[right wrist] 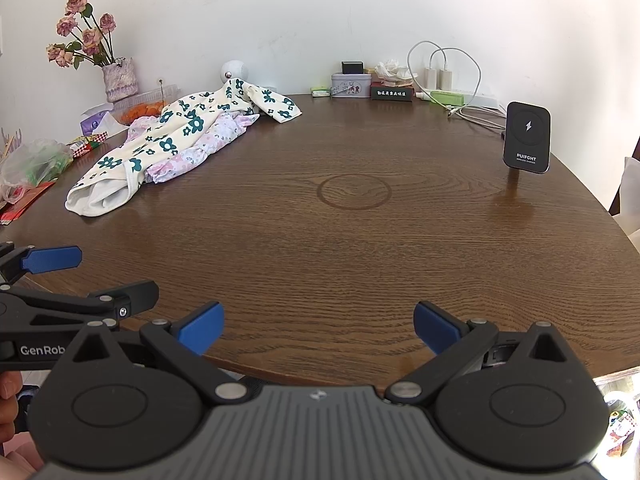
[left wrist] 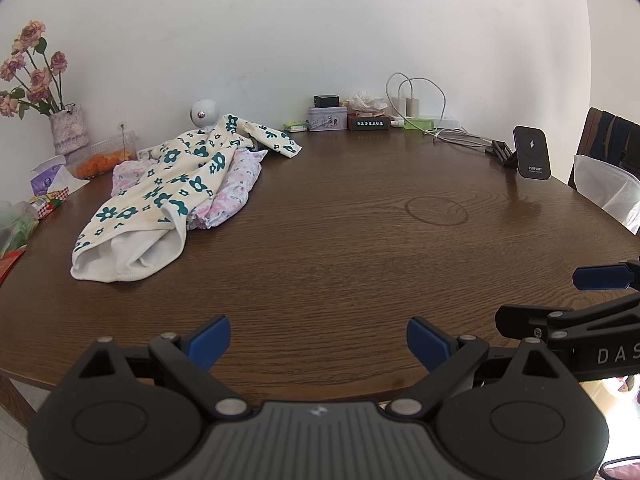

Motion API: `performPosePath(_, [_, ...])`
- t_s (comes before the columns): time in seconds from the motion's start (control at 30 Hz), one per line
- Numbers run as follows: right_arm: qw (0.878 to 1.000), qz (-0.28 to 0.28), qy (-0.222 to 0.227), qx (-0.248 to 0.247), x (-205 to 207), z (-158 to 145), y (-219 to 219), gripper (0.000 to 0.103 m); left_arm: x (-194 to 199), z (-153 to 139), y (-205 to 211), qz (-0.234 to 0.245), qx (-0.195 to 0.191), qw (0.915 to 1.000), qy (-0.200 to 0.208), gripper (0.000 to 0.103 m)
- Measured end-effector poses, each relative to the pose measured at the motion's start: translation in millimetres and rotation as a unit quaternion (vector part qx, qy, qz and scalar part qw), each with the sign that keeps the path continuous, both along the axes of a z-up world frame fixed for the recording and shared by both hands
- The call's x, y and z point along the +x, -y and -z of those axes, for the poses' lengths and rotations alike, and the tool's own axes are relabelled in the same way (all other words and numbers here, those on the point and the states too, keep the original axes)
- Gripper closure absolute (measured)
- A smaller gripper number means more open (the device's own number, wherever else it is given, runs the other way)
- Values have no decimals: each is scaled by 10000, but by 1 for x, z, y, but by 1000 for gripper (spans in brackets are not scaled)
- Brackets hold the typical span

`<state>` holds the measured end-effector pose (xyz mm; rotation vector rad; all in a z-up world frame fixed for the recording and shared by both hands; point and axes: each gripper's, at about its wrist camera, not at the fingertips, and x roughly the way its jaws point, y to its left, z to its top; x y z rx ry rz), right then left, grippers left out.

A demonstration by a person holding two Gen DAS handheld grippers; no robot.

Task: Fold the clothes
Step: 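Move both open tools toward the cream teal-flowered shirt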

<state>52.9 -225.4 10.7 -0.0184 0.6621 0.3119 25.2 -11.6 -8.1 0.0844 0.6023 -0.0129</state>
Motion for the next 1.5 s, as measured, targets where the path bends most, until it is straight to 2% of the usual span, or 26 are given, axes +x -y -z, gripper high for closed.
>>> performPosePath(0.37, [9998, -177, 48, -58, 20, -6, -5, 0, 18, -7, -4, -69, 42, 9999, 82, 8])
performPosePath(0.7, [9989, -435, 108, -107, 55, -15, -20, 0, 52, -21, -17, -196, 5, 9996, 185, 8])
performPosePath(1.17, [9967, -771, 136, -219, 126, -28, -54, 0, 112, -34, -46, -513, -94, 9985, 179, 8])
performPosePath(1.5, [9930, -1086, 207, -412, 183, -37, -85, 0, 165, -41, -74, -981, -19, 9951, 145, 8])
